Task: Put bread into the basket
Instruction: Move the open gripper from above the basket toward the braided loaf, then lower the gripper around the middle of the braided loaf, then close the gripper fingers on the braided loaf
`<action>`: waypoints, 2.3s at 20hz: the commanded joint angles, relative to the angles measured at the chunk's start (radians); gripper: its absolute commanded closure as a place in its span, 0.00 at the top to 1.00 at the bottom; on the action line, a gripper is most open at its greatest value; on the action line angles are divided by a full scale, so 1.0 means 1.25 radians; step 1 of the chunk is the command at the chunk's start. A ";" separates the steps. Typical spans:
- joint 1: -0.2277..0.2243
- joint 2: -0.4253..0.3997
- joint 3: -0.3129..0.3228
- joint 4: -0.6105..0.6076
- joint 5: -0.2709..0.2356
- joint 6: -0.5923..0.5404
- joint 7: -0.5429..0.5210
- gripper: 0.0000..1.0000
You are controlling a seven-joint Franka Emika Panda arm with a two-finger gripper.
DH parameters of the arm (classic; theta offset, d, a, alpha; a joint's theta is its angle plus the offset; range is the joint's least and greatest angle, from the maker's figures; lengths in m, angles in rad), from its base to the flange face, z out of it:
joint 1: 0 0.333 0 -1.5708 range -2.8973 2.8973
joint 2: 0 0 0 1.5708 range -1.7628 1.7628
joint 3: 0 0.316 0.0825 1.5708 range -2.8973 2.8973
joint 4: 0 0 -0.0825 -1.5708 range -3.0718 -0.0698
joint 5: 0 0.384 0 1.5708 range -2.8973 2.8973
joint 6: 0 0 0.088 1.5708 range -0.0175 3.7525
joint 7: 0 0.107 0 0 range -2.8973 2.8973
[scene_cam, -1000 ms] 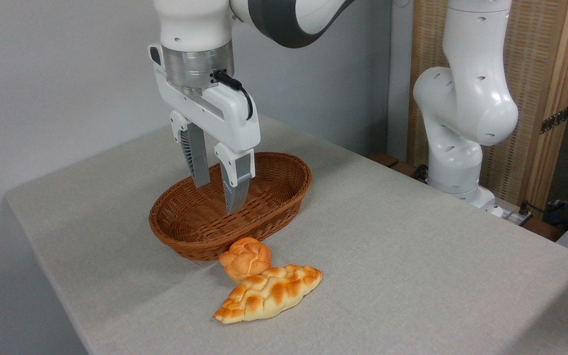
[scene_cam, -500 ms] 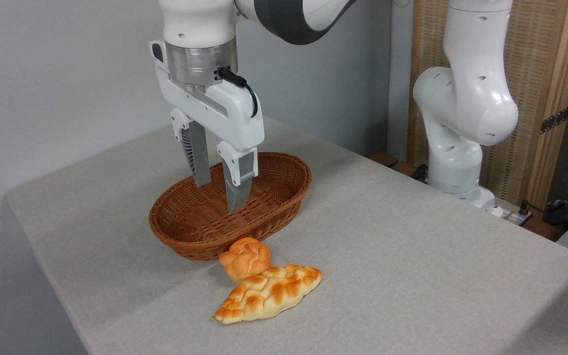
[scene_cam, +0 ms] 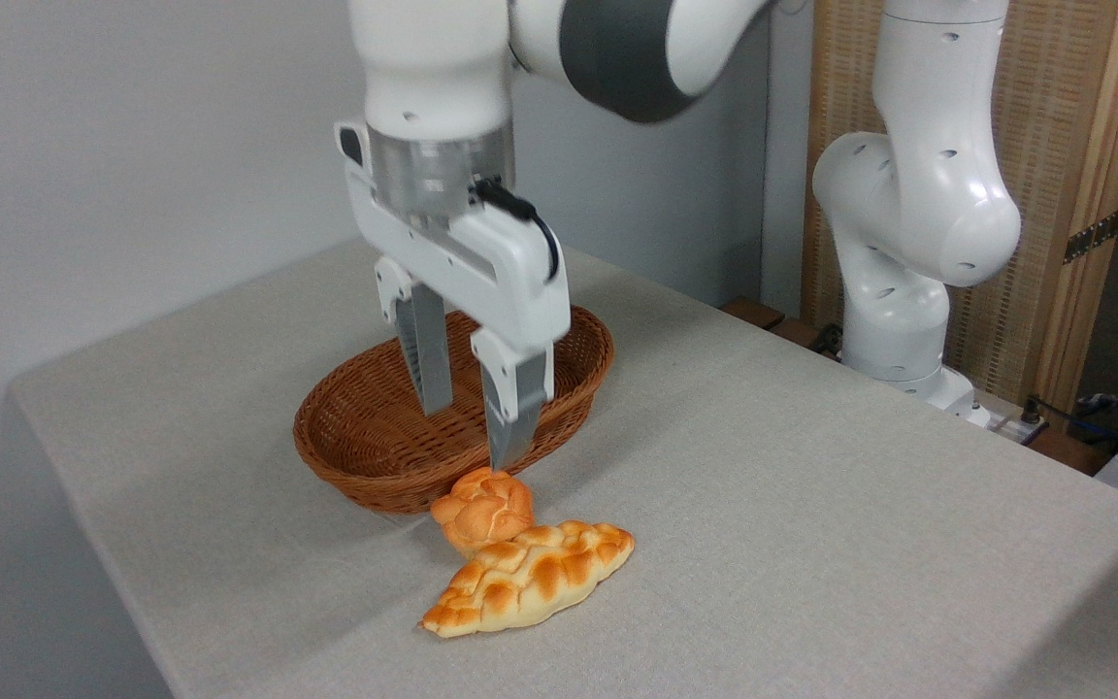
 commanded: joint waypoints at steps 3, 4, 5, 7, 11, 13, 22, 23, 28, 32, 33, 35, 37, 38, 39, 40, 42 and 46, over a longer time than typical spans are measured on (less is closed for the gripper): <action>0.029 -0.003 0.008 -0.114 0.010 0.170 0.048 1.00; 0.034 -0.002 0.008 -0.121 0.010 0.175 0.065 1.00; 0.043 -0.001 0.008 -0.135 0.010 0.183 0.096 1.00; 0.045 0.008 0.008 -0.156 0.010 0.193 0.125 1.00; 0.045 0.031 0.008 -0.161 0.010 0.201 0.129 1.00; 0.045 0.037 0.008 -0.168 0.010 0.218 0.133 1.00; 0.046 0.065 0.008 -0.183 0.010 0.237 0.150 0.99; 0.046 0.066 0.008 -0.184 0.010 0.237 0.150 0.98; 0.057 0.065 0.009 -0.184 0.009 0.237 0.203 0.43; 0.057 0.064 0.009 -0.184 0.007 0.236 0.203 0.17; 0.057 0.064 0.009 -0.185 0.007 0.236 0.203 0.18; 0.057 0.064 0.009 -0.185 0.007 0.236 0.203 0.18; 0.057 0.064 0.009 -0.184 0.007 0.236 0.203 0.19; 0.057 0.064 0.009 -0.185 0.007 0.236 0.203 0.19; 0.057 0.064 0.009 -0.184 0.007 0.236 0.203 0.19; 0.057 0.064 0.009 -0.184 0.007 0.236 0.203 0.19; 0.057 0.063 0.009 -0.184 0.007 0.236 0.203 0.19; 0.057 0.062 0.009 -0.184 0.006 0.231 0.201 0.18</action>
